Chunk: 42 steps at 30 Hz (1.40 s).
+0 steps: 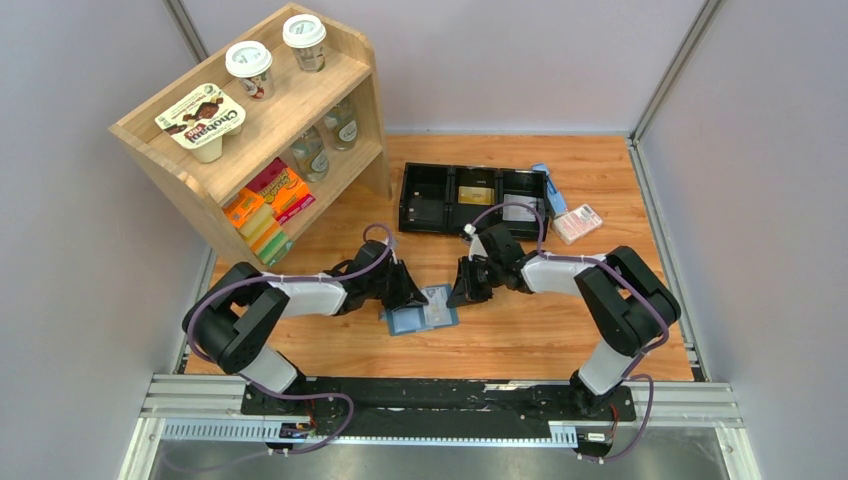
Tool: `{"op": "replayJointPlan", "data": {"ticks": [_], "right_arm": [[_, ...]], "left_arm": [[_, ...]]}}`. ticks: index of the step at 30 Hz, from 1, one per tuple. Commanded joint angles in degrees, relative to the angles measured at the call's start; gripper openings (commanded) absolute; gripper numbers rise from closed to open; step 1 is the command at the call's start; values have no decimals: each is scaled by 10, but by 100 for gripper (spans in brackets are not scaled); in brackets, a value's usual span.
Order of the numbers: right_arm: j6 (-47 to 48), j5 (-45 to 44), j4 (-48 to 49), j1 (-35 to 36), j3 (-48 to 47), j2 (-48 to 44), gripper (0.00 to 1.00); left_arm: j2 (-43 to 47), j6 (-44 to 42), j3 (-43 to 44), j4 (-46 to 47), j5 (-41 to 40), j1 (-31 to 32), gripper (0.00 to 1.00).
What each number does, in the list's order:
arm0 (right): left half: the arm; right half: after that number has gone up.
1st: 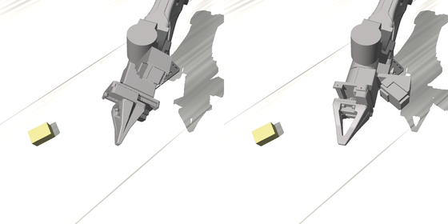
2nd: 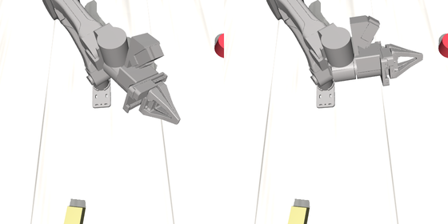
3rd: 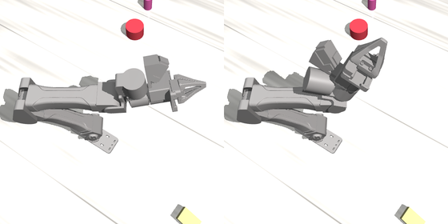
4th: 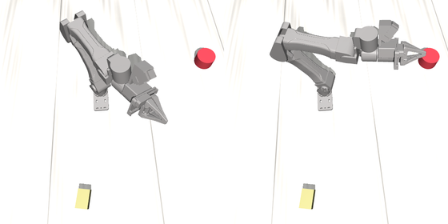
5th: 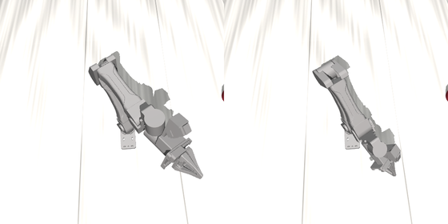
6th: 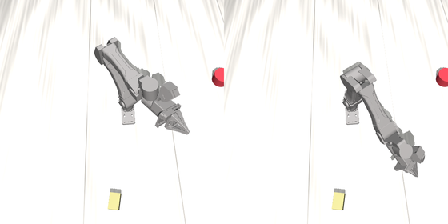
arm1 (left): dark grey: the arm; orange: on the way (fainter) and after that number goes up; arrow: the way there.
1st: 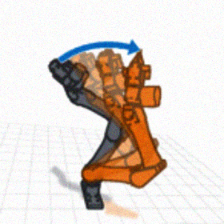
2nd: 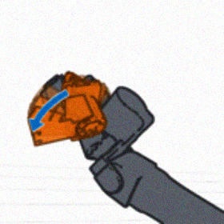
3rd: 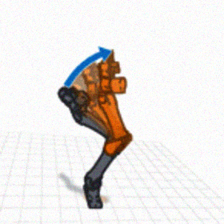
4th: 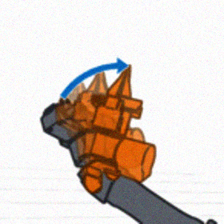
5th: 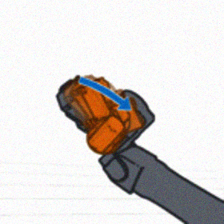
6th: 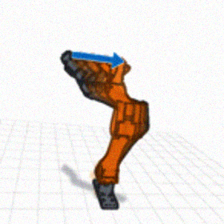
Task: Take the credit cards out of the card holder
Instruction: Remove the credit card from the card holder.
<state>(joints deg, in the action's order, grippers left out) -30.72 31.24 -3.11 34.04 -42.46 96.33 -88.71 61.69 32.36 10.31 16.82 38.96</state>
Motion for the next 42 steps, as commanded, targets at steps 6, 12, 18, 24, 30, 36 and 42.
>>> {"op": "replayJointPlan", "data": {"ticks": [6,12,18,24,30,36,42], "right_arm": [[-12,-7,25,7,12,24,11],[-14,-8,26,7,11,28,11],[-16,-5,26,7,9,33,12],[-16,-3,25,7,6,39,12],[-16,-12,25,7,7,43,12],[-14,-28,12,6,6,50,12],[-17,-30,9,7,4,55,11]], "left_arm": [[60,21,-30,127,23,3,22],[65,19,-33,137,24,3,15],[46,23,-31,153,37,3,12],[25,29,-26,170,51,3,12],[48,11,-25,119,26,2,0],[92,-19,-32,32,4,-18,0],[115,-38,-48,-34,-8,-33,0]]}}
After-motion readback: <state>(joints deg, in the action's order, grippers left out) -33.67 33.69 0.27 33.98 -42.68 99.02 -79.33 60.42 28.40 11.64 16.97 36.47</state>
